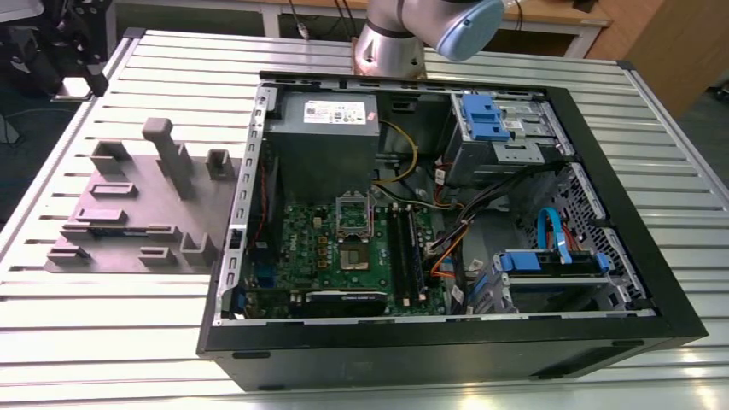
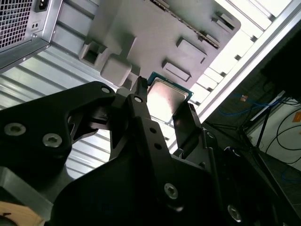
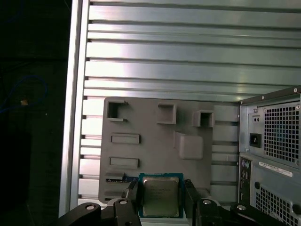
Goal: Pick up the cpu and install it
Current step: 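Pick up the cpu and move it towards the insertion slot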
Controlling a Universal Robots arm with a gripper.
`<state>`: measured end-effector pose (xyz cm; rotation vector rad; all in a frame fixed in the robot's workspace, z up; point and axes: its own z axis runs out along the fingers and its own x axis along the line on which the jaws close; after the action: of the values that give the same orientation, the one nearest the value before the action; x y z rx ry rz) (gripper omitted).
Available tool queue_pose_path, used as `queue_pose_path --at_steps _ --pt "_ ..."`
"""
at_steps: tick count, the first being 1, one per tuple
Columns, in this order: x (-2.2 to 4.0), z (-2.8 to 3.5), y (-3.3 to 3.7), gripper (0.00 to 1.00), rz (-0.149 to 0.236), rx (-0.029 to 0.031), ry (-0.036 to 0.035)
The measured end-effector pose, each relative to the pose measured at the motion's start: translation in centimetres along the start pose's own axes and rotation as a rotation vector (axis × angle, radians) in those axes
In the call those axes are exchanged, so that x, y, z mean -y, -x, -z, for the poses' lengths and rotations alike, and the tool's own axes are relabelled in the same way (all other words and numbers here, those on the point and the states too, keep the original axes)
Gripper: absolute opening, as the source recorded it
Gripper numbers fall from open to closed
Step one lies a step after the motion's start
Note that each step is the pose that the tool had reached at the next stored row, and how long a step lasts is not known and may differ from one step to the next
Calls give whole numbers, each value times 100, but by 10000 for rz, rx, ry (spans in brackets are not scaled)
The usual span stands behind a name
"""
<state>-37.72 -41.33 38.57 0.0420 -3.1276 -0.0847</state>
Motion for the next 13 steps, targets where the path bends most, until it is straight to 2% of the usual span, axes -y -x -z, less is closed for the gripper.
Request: queue_pose_path --at_steps 13 --pt "1 -1 29 47 0 1 0"
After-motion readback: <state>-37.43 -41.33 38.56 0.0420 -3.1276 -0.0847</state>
